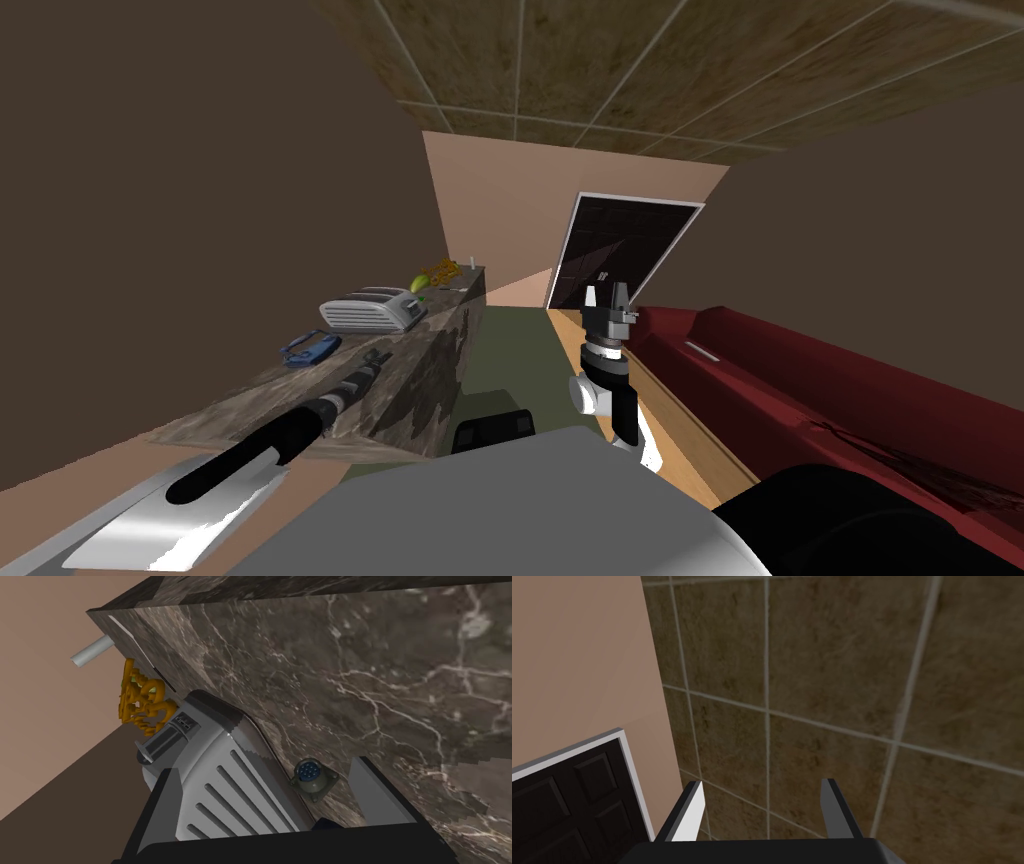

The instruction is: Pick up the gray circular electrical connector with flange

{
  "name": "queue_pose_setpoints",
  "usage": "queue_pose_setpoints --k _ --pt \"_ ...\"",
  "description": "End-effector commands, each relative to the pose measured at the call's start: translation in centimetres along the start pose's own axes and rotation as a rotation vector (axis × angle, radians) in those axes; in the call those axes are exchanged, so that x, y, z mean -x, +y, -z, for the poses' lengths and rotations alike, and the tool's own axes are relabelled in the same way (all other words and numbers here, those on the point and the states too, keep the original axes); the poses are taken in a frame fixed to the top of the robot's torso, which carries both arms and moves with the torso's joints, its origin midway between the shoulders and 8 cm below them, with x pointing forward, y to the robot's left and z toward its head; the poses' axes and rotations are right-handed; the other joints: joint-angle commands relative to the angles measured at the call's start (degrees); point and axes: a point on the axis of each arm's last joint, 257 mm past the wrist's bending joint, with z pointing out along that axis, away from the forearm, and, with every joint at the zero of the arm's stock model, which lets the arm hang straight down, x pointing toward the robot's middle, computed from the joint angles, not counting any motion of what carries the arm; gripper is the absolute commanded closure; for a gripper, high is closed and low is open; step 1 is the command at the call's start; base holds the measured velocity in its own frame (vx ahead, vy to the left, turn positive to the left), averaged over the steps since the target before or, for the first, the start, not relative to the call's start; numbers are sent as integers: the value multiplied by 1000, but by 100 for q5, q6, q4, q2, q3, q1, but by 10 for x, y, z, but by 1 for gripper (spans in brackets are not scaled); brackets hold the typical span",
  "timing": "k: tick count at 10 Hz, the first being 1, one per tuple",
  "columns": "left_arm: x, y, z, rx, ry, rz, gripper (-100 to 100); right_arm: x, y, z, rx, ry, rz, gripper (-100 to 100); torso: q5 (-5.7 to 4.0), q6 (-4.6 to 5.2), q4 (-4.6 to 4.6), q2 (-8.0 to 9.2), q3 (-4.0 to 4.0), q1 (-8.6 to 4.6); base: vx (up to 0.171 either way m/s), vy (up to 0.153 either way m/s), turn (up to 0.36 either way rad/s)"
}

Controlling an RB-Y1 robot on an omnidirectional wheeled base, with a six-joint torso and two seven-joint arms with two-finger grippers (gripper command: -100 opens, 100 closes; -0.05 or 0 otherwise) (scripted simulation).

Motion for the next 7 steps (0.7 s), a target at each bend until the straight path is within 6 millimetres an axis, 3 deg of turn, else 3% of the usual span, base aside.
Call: queue_pose_setpoints --k 1,2,4,5,7 --pt "13 23 1 77 -15 -33 -100 0 0 0 0 0 0 0 0 0 0 0 0 0 99 -20 -166" --pt "14 26 2 90 -16 -33 -100 0 0 0 0 0 0 0 -1 1 -2 -8 -4 -3 75 -9 -49" --pt "35 56 4 189 -41 -74 -100 0 0 0 0 0 0 0 0 -1 0 2 1 0 70 -5 -121" --pt "35 59 5 200 -42 -74 -100 0 0 0 0 0 0 0 0 0 0 -2 -1 2 74 7 -38" --pt "57 85 11 292 -69 -109 -100 0 0 0 0 0 0 0 1 -1 0 1 0 6 75 9 -86"
